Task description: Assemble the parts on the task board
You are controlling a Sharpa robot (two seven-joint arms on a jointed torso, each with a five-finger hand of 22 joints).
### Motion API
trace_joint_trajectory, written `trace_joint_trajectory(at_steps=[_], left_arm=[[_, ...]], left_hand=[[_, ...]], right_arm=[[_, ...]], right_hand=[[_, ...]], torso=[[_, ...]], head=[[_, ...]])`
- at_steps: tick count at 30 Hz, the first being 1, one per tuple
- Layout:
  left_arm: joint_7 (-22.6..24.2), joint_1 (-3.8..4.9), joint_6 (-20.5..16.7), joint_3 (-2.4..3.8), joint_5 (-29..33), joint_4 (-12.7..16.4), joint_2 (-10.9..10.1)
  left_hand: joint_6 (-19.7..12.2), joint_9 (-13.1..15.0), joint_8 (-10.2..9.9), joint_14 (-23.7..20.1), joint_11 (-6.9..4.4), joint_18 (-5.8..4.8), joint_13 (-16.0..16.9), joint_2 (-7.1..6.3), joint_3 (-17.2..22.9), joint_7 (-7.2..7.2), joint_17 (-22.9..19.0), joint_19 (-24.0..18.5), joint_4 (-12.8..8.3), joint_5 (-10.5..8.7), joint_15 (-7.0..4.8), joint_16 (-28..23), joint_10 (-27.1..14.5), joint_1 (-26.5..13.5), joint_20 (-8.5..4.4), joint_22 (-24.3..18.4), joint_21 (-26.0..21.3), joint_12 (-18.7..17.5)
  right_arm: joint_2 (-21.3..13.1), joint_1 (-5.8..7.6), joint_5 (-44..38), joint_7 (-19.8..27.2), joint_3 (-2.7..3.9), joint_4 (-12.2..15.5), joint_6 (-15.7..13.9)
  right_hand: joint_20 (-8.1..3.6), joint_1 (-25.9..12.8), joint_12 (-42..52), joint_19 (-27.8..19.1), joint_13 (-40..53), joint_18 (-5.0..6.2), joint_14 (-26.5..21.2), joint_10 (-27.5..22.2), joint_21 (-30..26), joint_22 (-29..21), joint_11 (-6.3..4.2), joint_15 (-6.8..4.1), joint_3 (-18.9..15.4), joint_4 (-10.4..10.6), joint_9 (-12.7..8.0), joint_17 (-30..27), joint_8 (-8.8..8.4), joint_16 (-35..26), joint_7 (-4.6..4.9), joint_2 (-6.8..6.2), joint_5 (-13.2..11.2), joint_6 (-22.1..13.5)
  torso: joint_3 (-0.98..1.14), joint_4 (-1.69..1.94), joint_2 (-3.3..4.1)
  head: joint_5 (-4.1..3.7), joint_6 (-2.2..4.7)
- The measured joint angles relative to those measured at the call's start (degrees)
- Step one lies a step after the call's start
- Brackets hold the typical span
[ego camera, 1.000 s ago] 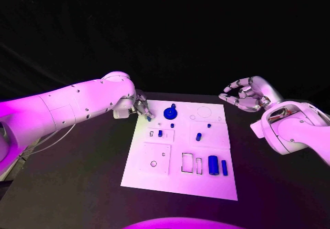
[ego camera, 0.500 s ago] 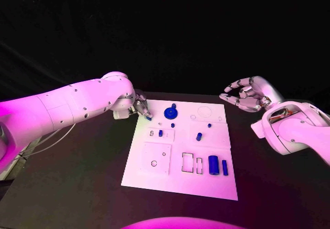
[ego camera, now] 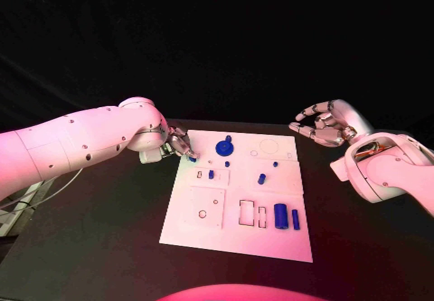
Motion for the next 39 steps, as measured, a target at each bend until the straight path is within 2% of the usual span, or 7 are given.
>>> trace_joint_trajectory(at_steps=[7, 13, 24, 25, 26, 30, 39], left_arm=[[1.3, -1.32, -3.0, 0.0, -1.7, 5.2, -2.6], [2.3, -2.32, -5.4, -0.02, -4.5, 8.0, -3.4], [2.6, -3.84, -7.4, -0.09, -8.4, 8.7, -2.1], [2.5, -3.9, -7.4, -0.09, -8.7, 8.7, -2.0], [2.4, -3.95, -7.4, -0.09, -9.0, 8.7, -1.9], [2.1, -4.05, -7.2, -0.09, -9.9, 8.8, -1.8], [1.0, -4.08, -6.4, -0.03, -11.6, 9.3, -1.7]], left_hand=[[0.0, 0.2, 0.4, 0.0, 0.1, 0.0, 0.2, -0.36, 0.2, 0.01, 0.0, 0.0, 0.1, 0.0, 0.0, 0.0, 0.2, -0.4, 0.0, 0.0, 0.0, 0.3], [0.0, 0.2, 0.7, 0.0, -0.13, 0.0, 0.5, -0.59, 0.3, -0.02, 0.0, 0.0, 0.3, 0.0, 0.0, 0.0, 0.5, -0.6, 0.0, 0.0, 0.0, 0.4], [0.3, 0.3, 1.2, 0.0, -0.33, 0.0, 0.6, -0.8, 0.5, -0.23, 0.0, 0.0, 0.5, -0.01, 0.0, 0.0, 0.7, -1.3, 0.0, 0.0, 0.0, 0.7], [0.3, 0.3, 1.5, 0.0, -0.33, 0.0, 0.6, -1.12, 0.9, -0.24, 0.0, 0.0, 0.2, -0.01, 0.0, 0.0, 0.7, -1.6, 0.0, 0.0, 0.0, 0.7], [0.3, 0.3, 1.5, 0.0, -0.33, 0.0, 0.6, -1.47, 4.4, -0.22, 0.0, 0.0, -3.3, -0.09, 0.0, 0.0, 0.7, -1.9, 0.0, 0.0, 0.0, 0.7], [0.4, 0.3, 1.8, 0.0, -0.33, 0.0, 0.6, -1.93, 4.4, -0.14, 0.0, 0.0, -3.3, 0.12, 0.0, 0.0, 0.7, -2.4, -0.01, 0.0, 0.0, 0.7], [0.4, 0.4, 2.2, 0.0, -0.53, 0.0, 0.6, -1.71, 4.5, -0.13, 0.0, 0.0, -3.1, 0.17, 0.0, 0.0, 0.9, -2.6, 0.0, 0.0, 0.0, 0.7]], right_arm=[[-0.1, -0.17, 0.0, 0.0, 0.0, -0.1, 0.0], [0.0, -0.32, 0.0, 0.0, 0.0, -0.1, 0.0], [0.0, -0.47, 0.0, 0.0, 0.0, -0.1, 0.0], [0.0, -0.48, 0.0, 0.0, 0.0, -0.1, 0.0], [0.0, -0.48, 0.0, 0.0, 0.0, -0.1, 0.0], [-0.1, -0.48, 0.0, 0.0, 0.0, -0.1, 0.1], [-0.1, -0.49, 0.0, 0.0, 0.0, 0.0, 0.1]], right_hand=[[0.0, 0.0, 0.0, 0.0, 0.0, 0.0, 0.0, 0.0, 0.0, 0.0, 0.0, 0.0, 0.0, 0.0, 0.0, 0.0, 0.0, 0.0, 0.0, 0.0, 0.0, 0.0], [0.0, 0.0, 0.0, 0.0, 0.0, 0.0, 0.0, 0.0, 0.0, 0.0, 0.0, 0.0, 0.0, 0.0, 0.0, 0.0, 0.0, 0.0, 0.0, 0.0, 0.0, 0.0], [-0.21, 0.0, 0.0, 0.2, 0.0, 0.0, 0.0, 0.0, 0.0, 0.0, 0.0, 0.0, 0.0, 0.0, 0.0, 0.0, 0.0, 0.0, 0.0, 0.0, 0.0, 0.0], [-0.21, 0.0, 0.0, 0.2, 0.0, 0.0, 0.0, 0.0, 0.0, 0.0, 0.0, 0.0, 0.0, 0.0, 0.0, 0.0, 0.0, 0.0, 0.0, 0.0, 0.0, 0.0], [-0.21, 0.0, 0.0, 0.2, 0.0, 0.0, 0.0, 0.0, 0.0, 0.0, 0.0, 0.0, 0.0, 0.0, 0.0, 0.0, 0.0, 0.0, 0.0, 0.0, 0.0, 0.0], [-0.21, 0.0, 0.0, 0.2, 0.0, 0.0, 0.0, 0.0, 0.0, 0.0, 0.0, 0.0, 0.0, 0.0, 0.0, 0.0, 0.0, 0.0, 0.0, 0.0, 0.0, 0.0], [-0.21, 0.0, 0.0, 0.2, 0.0, 0.0, 0.0, 0.0, 0.0, 0.0, 0.0, 0.0, 0.0, 0.0, 0.0, 0.0, 0.0, 0.0, 0.0, 0.0, 0.0, 0.0]], torso=[[-0.07, 0.11, 0.01], [-0.11, 0.06, 0.01], [-0.05, -0.07, 0.1], [-0.05, -0.07, 0.1], [-0.05, -0.07, 0.1], [0.01, -0.1, 0.1], [0.02, -0.03, 0.07]], head=[[0.14, -0.28], [0.45, -0.4], [0.69, -0.52], [0.7, -0.53], [0.7, -0.53], [0.76, -0.64], [0.73, -0.75]])
